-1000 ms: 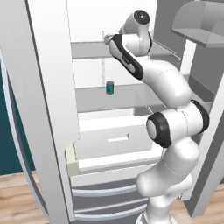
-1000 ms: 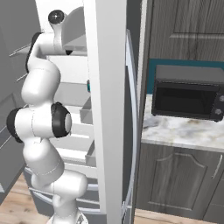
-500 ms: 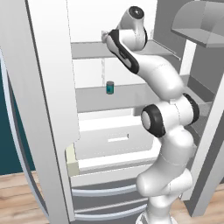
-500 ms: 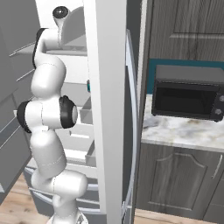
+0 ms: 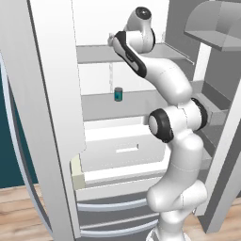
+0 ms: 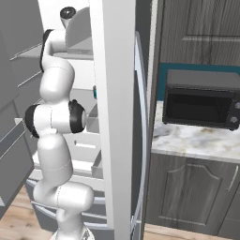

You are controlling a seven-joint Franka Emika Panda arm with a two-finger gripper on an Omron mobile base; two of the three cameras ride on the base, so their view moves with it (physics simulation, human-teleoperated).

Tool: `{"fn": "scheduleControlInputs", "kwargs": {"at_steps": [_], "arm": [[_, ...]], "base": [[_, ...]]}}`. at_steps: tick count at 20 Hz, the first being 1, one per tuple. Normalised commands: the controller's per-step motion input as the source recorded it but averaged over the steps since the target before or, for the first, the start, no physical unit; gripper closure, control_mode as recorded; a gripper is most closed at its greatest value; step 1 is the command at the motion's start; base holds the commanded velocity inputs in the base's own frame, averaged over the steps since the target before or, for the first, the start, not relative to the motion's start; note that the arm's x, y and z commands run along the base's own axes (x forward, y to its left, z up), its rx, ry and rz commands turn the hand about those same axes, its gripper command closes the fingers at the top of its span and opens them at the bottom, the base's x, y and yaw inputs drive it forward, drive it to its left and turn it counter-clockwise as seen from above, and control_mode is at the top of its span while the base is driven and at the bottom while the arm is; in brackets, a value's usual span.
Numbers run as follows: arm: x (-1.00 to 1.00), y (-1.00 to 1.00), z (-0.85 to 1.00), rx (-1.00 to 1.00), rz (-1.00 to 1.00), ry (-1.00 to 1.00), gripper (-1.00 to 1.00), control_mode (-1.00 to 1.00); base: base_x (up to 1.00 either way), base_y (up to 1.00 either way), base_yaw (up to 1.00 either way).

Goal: Pick bell pepper from the fridge and place it on the plate on the counter.

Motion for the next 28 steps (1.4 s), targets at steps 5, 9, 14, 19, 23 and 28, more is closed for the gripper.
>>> {"fn": "scheduleControlInputs", "kwargs": {"at_steps": [5,9,14,19,23,28], "arm": [[0.01,0.04,-0.23,-0.04,0.0,0.0,-1.0,-1.0],[0.0,0.02,-0.19,-0.03,0.0,0.0,-1.0,-1.0],[0.07,0.0,-0.26,-0.02,0.0,0.0,-1.0,-1.0],[0.13,0.0,-0.24,-0.01,0.0,0.0,-1.0,-1.0],[0.2,0.0,-0.12,0.0,0.0,0.0,-1.0,-1.0],[0.23,0.0,-0.06,0.0,0.0,0.0,-1.0,-1.0]], "base": [[0.0,0.0,0.0],[0.0,0.0,0.0],[0.0,0.0,0.0],[0.0,0.0,0.0],[0.0,0.0,0.0],[0.0,0.0,0.0]]}}
